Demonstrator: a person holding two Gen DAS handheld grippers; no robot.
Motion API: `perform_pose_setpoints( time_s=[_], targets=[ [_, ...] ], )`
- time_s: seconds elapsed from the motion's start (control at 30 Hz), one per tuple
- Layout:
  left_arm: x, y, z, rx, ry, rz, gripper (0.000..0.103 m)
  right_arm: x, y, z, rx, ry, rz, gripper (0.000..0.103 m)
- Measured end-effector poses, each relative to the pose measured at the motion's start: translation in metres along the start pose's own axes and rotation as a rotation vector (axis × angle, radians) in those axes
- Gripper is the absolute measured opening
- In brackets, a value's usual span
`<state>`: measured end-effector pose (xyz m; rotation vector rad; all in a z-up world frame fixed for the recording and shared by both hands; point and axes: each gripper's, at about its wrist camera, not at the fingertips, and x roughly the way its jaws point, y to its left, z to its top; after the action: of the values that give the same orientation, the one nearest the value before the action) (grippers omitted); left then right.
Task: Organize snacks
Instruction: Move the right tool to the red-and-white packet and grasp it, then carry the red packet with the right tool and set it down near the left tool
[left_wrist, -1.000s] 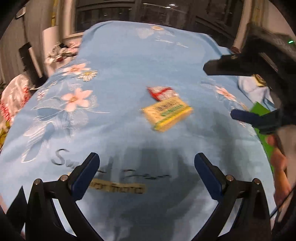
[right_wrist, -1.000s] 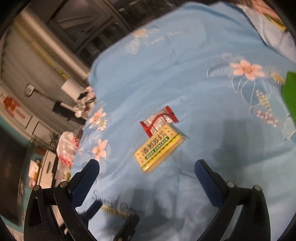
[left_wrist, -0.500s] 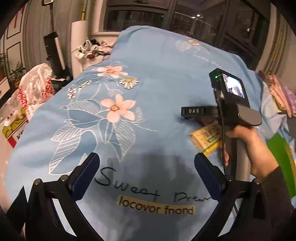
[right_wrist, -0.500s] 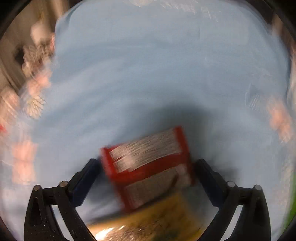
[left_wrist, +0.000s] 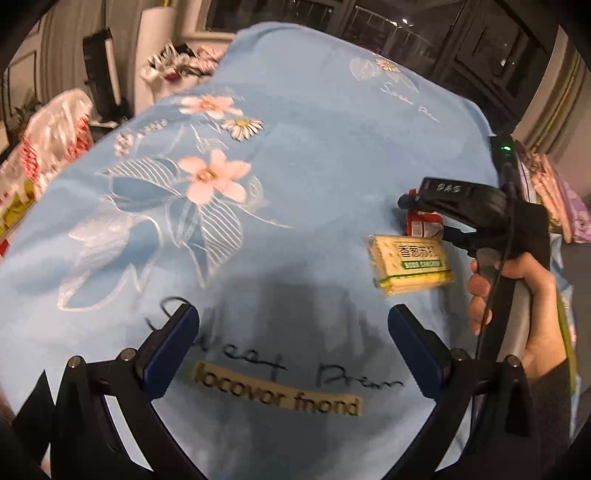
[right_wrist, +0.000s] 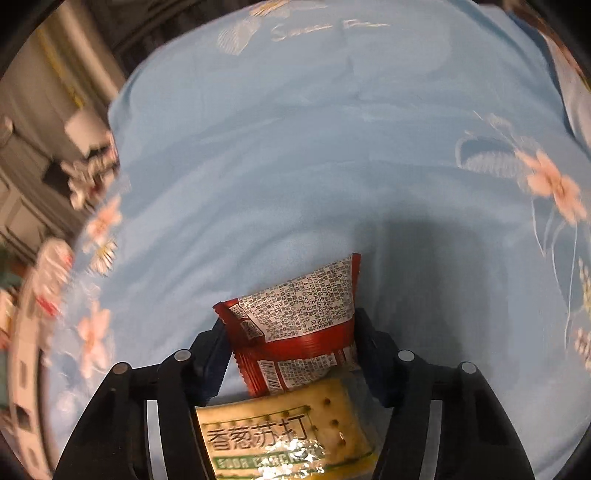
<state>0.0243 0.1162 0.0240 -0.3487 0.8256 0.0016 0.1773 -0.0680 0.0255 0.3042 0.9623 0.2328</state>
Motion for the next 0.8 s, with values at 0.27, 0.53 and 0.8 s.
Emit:
perform_pose_setpoints(
  time_s=[0.27,0.53,0.8],
  targets=[
    [0.012,0.001,0.001,-0.185,0.101,-0.195,0.103,-0.094,-0.032,-0.035,0.049,-0.152,0.127,0.063],
    [0.005,-0.076,-0.035,0.197,0.062,-0.025,0.103,-0.13,-0.064,-0.102,0.16,-0.09,0.1,0.063],
    [-0.019,-0.12,-0.069,0.4,-0.057,-0.077,0.103,-0.165,-0.059,-0.149,0.094,-0.141,0.095,0.065]
  ],
)
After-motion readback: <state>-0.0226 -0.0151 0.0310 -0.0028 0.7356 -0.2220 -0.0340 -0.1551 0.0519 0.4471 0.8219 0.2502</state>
